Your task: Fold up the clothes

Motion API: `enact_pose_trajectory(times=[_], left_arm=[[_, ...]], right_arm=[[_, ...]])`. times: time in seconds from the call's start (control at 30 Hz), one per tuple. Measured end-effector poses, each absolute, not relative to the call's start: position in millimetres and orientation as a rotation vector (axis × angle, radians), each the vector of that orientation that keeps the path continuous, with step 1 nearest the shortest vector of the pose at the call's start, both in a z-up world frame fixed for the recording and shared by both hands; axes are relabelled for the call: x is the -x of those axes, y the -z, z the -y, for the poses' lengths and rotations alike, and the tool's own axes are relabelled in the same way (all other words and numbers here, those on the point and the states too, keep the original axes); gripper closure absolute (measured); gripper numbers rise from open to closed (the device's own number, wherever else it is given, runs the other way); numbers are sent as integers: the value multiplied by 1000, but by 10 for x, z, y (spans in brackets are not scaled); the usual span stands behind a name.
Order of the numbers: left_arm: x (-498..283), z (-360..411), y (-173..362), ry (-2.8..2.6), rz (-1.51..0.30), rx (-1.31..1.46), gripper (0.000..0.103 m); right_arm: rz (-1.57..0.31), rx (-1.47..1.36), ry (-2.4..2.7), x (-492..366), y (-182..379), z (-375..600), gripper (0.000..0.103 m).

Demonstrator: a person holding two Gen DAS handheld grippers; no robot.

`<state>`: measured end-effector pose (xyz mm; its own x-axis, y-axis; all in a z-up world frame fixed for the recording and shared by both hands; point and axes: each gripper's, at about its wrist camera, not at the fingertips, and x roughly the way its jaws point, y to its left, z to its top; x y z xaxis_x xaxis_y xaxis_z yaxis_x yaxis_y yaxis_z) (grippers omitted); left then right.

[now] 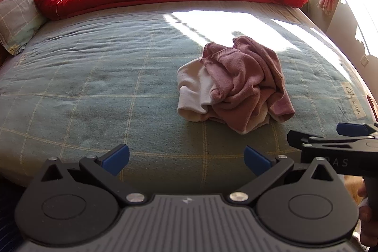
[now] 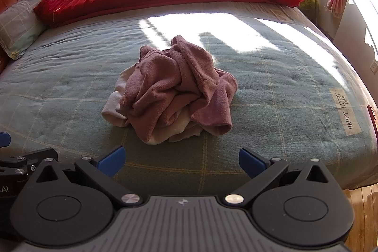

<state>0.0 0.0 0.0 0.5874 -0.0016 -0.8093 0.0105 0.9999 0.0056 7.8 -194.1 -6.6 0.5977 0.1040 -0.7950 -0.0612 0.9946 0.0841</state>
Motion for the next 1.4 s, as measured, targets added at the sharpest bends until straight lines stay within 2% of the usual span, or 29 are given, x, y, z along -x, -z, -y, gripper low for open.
enact_pose_trajectory(times=[1.4], left_arm=[[-70, 15, 59, -1, -952, -16, 1]], right_arm=[[-908, -43, -90, -65, 45, 1978, 0]])
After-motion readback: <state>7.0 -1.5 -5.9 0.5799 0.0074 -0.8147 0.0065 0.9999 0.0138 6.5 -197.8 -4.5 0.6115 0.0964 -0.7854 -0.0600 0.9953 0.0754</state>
